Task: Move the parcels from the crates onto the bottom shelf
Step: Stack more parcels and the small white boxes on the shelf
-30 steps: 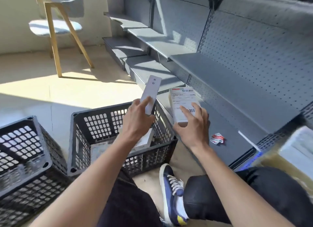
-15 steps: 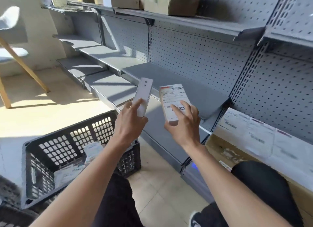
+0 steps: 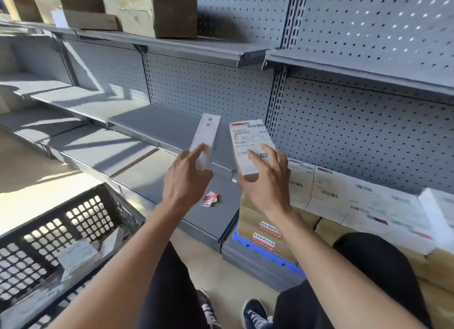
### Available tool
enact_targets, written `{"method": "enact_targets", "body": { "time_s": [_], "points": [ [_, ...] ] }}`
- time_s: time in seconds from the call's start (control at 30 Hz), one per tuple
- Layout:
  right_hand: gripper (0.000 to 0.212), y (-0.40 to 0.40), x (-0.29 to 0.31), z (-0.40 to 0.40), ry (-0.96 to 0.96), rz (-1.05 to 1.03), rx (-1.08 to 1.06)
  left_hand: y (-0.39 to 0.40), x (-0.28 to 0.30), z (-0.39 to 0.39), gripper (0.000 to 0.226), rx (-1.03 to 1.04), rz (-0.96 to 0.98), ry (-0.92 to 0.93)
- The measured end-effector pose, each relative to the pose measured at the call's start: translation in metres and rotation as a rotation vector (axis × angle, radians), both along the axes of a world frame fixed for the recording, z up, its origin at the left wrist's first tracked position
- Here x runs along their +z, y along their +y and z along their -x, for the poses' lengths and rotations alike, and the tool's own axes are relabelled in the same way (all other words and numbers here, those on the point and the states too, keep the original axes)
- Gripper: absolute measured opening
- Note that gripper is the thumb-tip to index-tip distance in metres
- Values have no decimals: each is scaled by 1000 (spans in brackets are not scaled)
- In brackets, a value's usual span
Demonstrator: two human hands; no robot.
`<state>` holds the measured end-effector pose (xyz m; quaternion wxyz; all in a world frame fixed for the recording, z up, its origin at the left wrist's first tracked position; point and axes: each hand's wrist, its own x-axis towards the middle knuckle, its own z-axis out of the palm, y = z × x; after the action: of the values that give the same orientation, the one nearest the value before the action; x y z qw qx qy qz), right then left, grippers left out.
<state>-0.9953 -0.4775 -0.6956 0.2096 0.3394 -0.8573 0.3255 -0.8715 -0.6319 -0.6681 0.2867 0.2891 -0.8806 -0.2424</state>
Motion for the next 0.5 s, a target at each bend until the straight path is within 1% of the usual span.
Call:
{"method": "enact_targets", "body": {
  "time_s": [0.2, 0.33, 0.5],
  "points": [
    [64, 60, 7, 21, -1, -37, -143, 42, 7, 44, 49, -175, 10, 22],
    [65, 99, 1, 32, 4, -68, -257, 70, 5, 66, 49, -299, -12, 22],
    [65, 137, 1, 45, -10, -66, -336, 100, 7, 89, 56, -351, -23, 20]
  ]
}}
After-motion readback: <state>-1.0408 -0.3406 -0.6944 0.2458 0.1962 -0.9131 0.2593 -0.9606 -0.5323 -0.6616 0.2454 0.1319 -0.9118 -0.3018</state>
